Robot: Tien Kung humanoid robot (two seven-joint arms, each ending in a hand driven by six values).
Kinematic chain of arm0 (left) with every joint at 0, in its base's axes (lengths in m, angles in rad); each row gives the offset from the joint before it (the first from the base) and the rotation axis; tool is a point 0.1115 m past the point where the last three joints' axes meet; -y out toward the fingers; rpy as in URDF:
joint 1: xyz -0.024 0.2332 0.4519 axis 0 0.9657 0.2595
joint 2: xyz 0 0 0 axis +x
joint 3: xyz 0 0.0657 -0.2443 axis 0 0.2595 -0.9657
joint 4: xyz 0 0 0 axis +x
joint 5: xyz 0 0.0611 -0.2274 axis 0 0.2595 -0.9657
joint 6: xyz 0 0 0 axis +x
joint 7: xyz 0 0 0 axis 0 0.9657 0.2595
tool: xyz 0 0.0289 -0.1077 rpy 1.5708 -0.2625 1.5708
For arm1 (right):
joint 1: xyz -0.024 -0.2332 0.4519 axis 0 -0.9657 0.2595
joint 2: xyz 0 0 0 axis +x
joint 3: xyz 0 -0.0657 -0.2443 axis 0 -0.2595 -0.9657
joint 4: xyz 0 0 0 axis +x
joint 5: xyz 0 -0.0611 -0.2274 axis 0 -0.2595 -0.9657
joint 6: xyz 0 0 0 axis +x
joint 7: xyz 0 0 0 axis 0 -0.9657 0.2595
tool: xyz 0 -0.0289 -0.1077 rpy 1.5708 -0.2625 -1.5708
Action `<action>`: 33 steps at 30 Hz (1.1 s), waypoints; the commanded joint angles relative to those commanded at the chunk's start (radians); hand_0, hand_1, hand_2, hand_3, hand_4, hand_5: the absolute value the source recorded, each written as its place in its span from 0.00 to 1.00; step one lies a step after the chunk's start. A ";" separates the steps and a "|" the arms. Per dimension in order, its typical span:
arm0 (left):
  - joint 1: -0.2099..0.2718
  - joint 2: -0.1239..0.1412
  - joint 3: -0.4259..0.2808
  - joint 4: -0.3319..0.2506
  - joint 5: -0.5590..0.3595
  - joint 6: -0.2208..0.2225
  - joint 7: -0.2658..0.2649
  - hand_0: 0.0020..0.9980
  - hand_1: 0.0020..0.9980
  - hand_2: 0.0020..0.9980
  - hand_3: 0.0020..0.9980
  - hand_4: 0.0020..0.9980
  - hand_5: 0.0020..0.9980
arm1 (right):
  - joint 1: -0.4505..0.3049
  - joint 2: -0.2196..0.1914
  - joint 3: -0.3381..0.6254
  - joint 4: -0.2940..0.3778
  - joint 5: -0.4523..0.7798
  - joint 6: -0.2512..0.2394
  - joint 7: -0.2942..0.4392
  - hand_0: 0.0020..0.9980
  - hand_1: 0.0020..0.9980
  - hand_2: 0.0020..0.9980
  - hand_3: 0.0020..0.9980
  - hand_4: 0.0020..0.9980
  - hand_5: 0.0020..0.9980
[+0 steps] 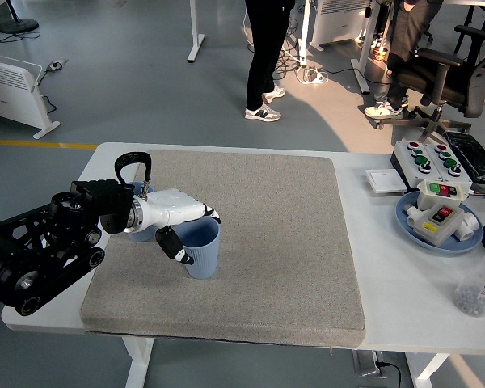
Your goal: Push cup pick cup insert cup
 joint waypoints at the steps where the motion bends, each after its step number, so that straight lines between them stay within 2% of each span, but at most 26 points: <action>1: 0.001 0.002 -0.002 -0.002 0.006 -0.001 0.002 0.46 0.56 0.62 0.53 0.69 0.10 | 0.001 0.000 0.000 0.000 -0.001 0.000 0.000 0.53 0.55 0.60 0.64 0.21 0.79; 5: 0.007 0.011 -0.025 -0.028 0.011 -0.006 0.011 0.46 0.56 0.62 0.53 0.69 0.10 | 0.003 0.000 -0.007 0.000 0.005 0.000 0.001 0.53 0.55 0.60 0.64 0.21 0.79; 6: 0.008 0.012 -0.029 -0.032 0.011 -0.007 0.012 0.47 0.50 0.52 0.45 0.59 0.09 | 0.004 0.000 -0.007 0.000 0.005 0.000 0.001 0.53 0.55 0.60 0.64 0.21 0.79; 13: 0.021 0.053 -0.107 -0.114 -0.031 -0.030 0.042 0.46 0.48 0.49 0.42 0.60 0.10 | 0.005 -0.001 -0.014 0.000 0.014 -0.002 0.003 0.53 0.55 0.60 0.64 0.21 0.79; 16: 0.025 0.086 -0.150 -0.164 -0.036 -0.057 0.058 0.46 0.48 0.49 0.42 0.60 0.10 | 0.005 -0.001 -0.017 0.000 0.021 -0.003 0.003 0.53 0.55 0.60 0.64 0.21 0.79; 20: 0.023 0.119 -0.184 -0.213 -0.046 -0.072 0.069 0.47 0.48 0.48 0.42 0.60 0.07 | 0.005 -0.001 -0.021 0.000 0.027 -0.004 0.004 0.53 0.55 0.60 0.64 0.21 0.79; 23: -0.007 0.164 -0.221 -0.260 -0.070 -0.083 0.083 0.47 0.48 0.48 0.42 0.60 0.07 | 0.006 -0.001 -0.033 0.000 0.042 -0.007 0.005 0.53 0.55 0.60 0.64 0.21 0.79; 24: -0.023 0.177 -0.230 -0.266 -0.074 -0.089 0.086 0.48 0.48 0.48 0.42 0.61 0.04 | 0.006 -0.001 -0.037 0.000 0.047 -0.008 0.004 0.53 0.55 0.60 0.64 0.21 0.79; 29: -0.071 0.205 -0.246 -0.256 -0.064 -0.094 0.092 0.48 0.48 0.48 0.42 0.61 0.04 | 0.006 -0.001 -0.044 0.000 0.055 -0.009 0.004 0.53 0.55 0.60 0.64 0.21 0.79; 33: -0.108 0.206 -0.236 -0.196 -0.026 -0.065 0.105 0.48 0.48 0.48 0.42 0.60 0.04 | 0.005 -0.001 -0.046 0.000 0.055 -0.009 0.003 0.53 0.55 0.60 0.64 0.21 0.79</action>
